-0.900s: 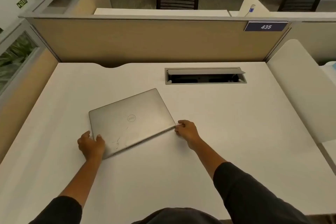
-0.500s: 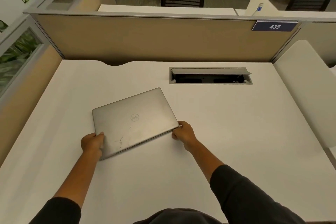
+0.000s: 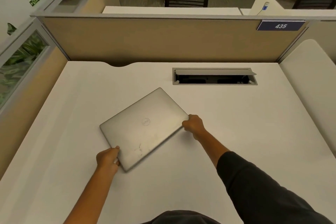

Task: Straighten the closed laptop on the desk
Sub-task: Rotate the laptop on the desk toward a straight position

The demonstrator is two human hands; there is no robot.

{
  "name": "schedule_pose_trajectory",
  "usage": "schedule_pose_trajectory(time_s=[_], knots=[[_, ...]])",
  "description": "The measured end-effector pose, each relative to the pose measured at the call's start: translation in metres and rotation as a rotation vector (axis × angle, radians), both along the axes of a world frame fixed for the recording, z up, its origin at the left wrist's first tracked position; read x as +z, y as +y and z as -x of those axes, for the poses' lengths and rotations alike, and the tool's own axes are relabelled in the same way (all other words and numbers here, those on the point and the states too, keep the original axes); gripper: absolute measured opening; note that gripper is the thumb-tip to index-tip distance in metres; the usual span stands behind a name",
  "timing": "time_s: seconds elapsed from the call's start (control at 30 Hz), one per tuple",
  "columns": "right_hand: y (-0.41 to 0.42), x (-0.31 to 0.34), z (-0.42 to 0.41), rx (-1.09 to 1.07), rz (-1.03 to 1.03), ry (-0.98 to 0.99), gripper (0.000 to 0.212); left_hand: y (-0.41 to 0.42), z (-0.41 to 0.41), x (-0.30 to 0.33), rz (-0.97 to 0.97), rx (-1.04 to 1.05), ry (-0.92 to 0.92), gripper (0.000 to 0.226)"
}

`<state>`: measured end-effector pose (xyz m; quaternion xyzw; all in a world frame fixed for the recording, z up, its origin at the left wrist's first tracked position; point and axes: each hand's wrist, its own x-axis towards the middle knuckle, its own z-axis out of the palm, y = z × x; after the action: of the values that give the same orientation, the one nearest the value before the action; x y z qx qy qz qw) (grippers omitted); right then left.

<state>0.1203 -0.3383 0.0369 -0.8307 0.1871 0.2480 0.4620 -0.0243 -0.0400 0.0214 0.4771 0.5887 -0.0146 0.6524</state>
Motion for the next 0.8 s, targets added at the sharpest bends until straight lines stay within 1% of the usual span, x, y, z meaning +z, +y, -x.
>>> schedule_pose_trajectory(time_s=[0.2, 0.27, 0.37, 0.43, 0.47, 0.53, 0.57, 0.6, 0.63, 0.67, 0.7, 0.73, 0.8], knots=[[-0.019, 0.014, -0.034, 0.068, 0.078, -0.058, 0.035, -0.069, 0.027, 0.001, 0.202, 0.053, -0.028, 0.015], [-0.023, 0.018, -0.045, 0.061, 0.071, -0.05, 0.038, -0.091, 0.032, 0.0, 0.292, 0.032, -0.037, 0.008], [-0.026, 0.024, -0.057, 0.067, 0.043, -0.031, 0.047, -0.112, 0.034, -0.001, 0.338, 0.017, -0.06, 0.013], [-0.025, 0.026, -0.059, 0.068, 0.029, -0.018, 0.057, -0.116, 0.035, -0.001, 0.319, 0.013, -0.058, 0.02], [-0.025, 0.025, -0.059, 0.06, 0.026, -0.025, 0.06, -0.116, 0.035, -0.001, 0.309, 0.009, -0.062, 0.018], [-0.025, 0.022, -0.055, 0.027, 0.012, -0.031, 0.057, -0.112, 0.032, -0.001, 0.299, -0.01, -0.074, 0.015], [-0.025, 0.02, -0.051, -0.007, -0.009, -0.037, 0.05, -0.109, 0.029, -0.002, 0.294, -0.024, -0.076, 0.019], [-0.025, 0.017, -0.047, -0.058, -0.038, -0.042, 0.036, -0.104, 0.025, -0.003, 0.279, -0.034, -0.072, 0.028], [-0.025, 0.014, -0.04, -0.126, -0.07, -0.041, 0.023, -0.097, 0.019, -0.003, 0.243, -0.035, -0.062, 0.039], [-0.023, 0.011, -0.033, -0.189, -0.115, -0.045, 0.018, -0.088, 0.012, -0.004, 0.171, -0.031, -0.041, 0.049], [-0.022, 0.008, -0.025, -0.236, -0.163, -0.045, 0.02, -0.077, 0.003, -0.005, 0.069, -0.032, 0.001, 0.057], [-0.019, 0.004, -0.016, -0.27, -0.198, -0.04, 0.027, -0.064, -0.005, -0.007, -0.038, -0.044, 0.05, 0.064], [-0.016, -0.002, 0.001, -0.3, -0.217, -0.015, 0.046, -0.04, -0.023, -0.008, -0.166, -0.102, 0.111, 0.069]])
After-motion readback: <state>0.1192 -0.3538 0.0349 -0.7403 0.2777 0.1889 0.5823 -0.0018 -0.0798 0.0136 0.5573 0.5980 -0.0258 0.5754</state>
